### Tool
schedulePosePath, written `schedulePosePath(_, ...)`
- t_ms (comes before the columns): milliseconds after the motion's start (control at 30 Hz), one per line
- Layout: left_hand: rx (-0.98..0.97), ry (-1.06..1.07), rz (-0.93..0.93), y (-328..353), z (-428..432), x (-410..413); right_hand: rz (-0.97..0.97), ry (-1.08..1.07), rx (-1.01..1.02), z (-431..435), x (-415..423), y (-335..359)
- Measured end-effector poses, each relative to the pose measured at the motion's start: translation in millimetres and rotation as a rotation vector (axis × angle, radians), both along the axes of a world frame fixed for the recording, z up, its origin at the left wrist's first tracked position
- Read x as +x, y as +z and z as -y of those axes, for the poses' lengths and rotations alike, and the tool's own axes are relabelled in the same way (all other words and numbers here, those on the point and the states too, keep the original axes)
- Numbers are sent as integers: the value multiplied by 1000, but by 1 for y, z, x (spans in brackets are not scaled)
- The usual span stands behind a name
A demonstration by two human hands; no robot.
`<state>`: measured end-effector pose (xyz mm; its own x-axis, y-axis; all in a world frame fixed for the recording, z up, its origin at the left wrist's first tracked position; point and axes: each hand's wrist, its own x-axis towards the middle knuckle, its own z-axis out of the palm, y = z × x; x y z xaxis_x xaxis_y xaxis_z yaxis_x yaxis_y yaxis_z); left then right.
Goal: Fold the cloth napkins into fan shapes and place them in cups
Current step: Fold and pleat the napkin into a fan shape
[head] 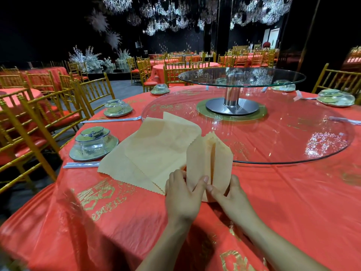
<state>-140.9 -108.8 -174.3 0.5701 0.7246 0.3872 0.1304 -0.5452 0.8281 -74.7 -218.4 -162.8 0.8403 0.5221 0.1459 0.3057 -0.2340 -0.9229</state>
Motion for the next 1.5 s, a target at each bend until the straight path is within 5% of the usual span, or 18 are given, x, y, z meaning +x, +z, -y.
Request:
schedulePosePath(500,-419,-154,268,-11,-8,-9,-182,73,95,8,4,4)
schedulePosePath(1100,-285,-141,284,-1,0,-13,-97,51,146,24,-5,7)
schedulePosePath(1300,-627,-123,408,-2,1,-13,-175,-16,166,23,-1,2)
schedulePosePath(1500,-737,-147,424,4,7,-15,-292,-48,186,19,2,2)
